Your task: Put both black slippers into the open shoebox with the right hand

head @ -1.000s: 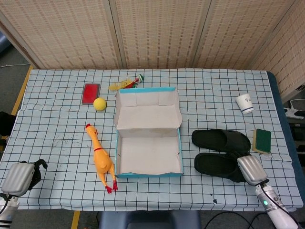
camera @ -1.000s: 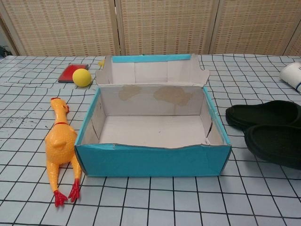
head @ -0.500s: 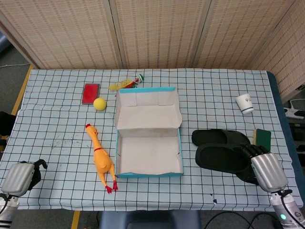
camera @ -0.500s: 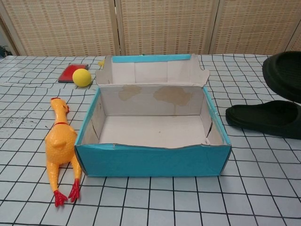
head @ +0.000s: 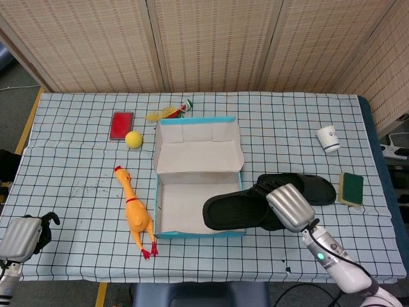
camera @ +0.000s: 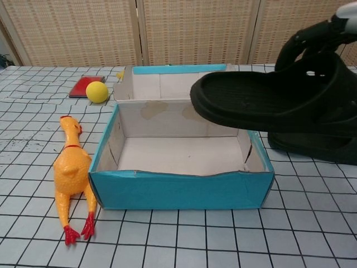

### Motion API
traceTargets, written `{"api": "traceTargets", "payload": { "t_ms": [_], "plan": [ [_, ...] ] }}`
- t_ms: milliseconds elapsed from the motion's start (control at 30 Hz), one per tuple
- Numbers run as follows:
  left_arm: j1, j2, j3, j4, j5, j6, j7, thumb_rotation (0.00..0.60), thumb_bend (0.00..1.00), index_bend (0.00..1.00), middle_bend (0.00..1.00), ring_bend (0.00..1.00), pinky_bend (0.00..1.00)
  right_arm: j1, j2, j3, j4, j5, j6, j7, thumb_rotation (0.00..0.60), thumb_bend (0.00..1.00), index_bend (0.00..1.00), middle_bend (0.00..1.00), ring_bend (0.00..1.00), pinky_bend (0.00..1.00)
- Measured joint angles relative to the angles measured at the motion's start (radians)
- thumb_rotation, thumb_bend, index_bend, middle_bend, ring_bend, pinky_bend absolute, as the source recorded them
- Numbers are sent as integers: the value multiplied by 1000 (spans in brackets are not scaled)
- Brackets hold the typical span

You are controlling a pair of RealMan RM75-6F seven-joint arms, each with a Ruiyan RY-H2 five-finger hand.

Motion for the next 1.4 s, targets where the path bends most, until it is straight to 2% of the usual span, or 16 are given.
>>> {"api": "traceTargets", "payload": {
  "t_ms": [133,267,433,533,800,1033,1400],
  "plan": [
    [3,2,0,0,6,11,-1,600,832,482,586,697,571,111,-90,42,-24,175,-65,-132,600,52,505,477,377,386],
    [7,5,1,-2,20,26,-7,600,831,482,586,697,570,199,-207,63,-22,311,-75,-253,600,53,507,478,377,386],
    [10,9,4,-2,33,34,-17,600,832,481,586,698,570,297,-347,71,14,455,-60,-360,600,52,510,480,379,386],
    [10,11,6,-1,40,36,-26,600,832,482,586,697,570,337,-396,60,55,504,-47,-408,600,52,510,480,379,387],
    [6,11,9,2,41,24,-30,600,832,482,586,697,570,374,-478,24,174,546,10,-469,600,52,510,480,379,387],
    [5,8,9,-1,41,22,-25,600,831,481,586,697,570,382,-498,-4,228,551,-1,-435,600,53,510,480,379,387],
    [3,11,12,-3,40,14,-22,600,831,481,586,698,571,383,-549,-19,332,507,-23,-359,600,52,510,480,379,388]
  ]
}}
